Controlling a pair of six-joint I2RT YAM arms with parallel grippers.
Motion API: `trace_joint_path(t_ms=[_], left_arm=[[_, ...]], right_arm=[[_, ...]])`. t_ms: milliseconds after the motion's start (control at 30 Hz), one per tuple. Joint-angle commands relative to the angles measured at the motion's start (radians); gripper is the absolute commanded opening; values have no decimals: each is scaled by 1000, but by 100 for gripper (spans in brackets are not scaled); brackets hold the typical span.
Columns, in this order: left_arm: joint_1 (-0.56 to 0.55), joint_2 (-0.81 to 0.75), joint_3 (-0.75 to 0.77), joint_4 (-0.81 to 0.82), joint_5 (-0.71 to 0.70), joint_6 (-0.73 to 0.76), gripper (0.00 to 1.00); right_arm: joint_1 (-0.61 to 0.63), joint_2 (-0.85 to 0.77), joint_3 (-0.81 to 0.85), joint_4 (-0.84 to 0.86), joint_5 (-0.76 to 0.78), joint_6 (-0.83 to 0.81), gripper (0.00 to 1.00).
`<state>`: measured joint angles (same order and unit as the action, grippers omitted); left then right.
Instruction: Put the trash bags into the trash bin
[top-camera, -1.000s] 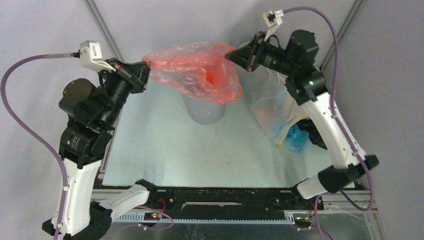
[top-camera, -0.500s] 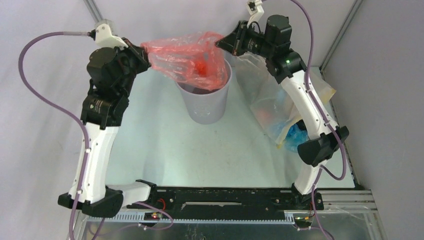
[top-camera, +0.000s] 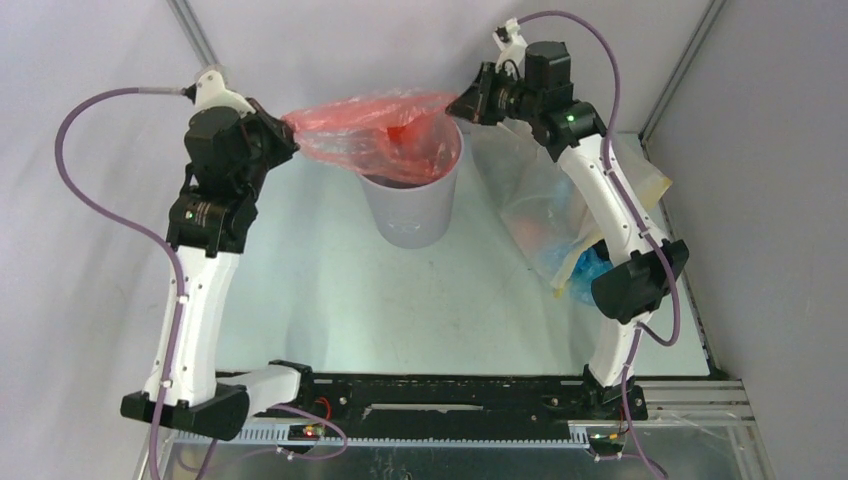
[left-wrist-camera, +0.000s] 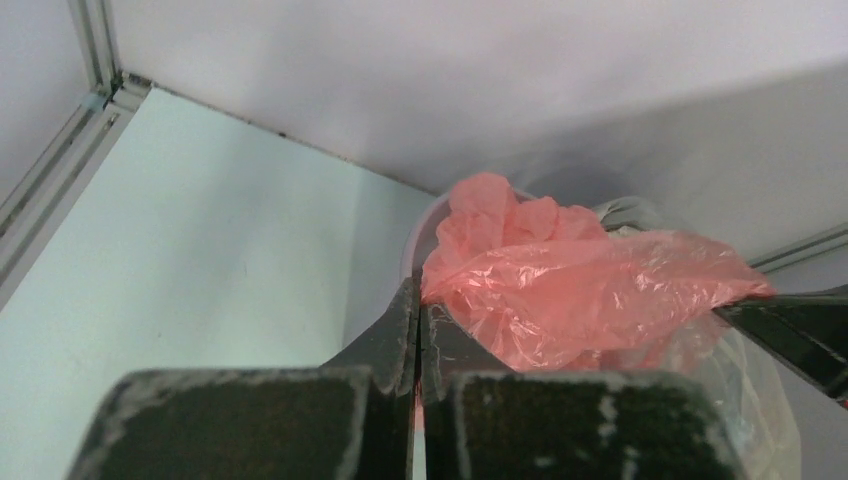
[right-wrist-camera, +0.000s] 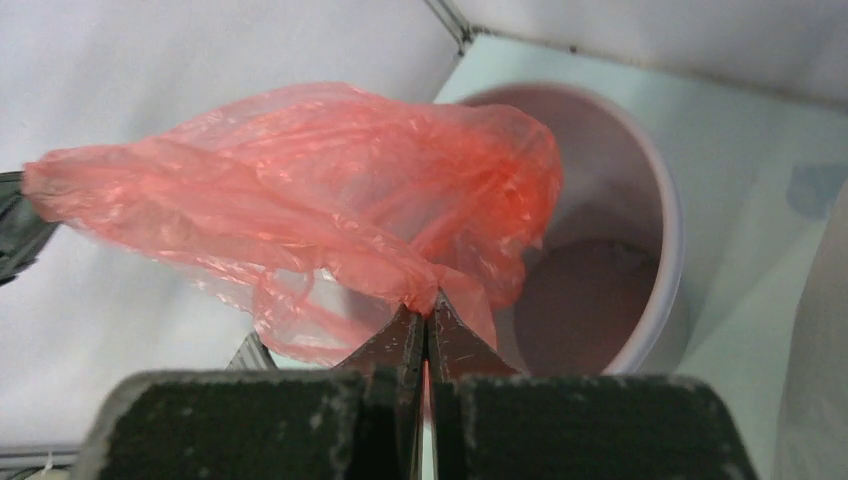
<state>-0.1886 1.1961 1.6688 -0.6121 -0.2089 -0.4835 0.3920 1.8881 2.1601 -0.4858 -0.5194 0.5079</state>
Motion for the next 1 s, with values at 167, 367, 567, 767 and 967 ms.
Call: trace_joint_path(t_ms=[167,367,567,767,967], left_arm=[[40,-113,-40,-134,97,-125,0],[55,-102,33,-152,149,-142,0],[57,-110,58,-151,179,-173,0],[71,-122,39,-212,154,-181,0],[96,-140,-85,-204,133,-171,0]], right_arm=[[21,-114,-80,-115,-5,-41,0],[4,-163,-43,-106,-12,-45,0],[2,-167,41,-151,-28,-33,0],[-9,-193,-2,-228,-31,-49,0],[-20,-220,-177,-185,5,-57,0]])
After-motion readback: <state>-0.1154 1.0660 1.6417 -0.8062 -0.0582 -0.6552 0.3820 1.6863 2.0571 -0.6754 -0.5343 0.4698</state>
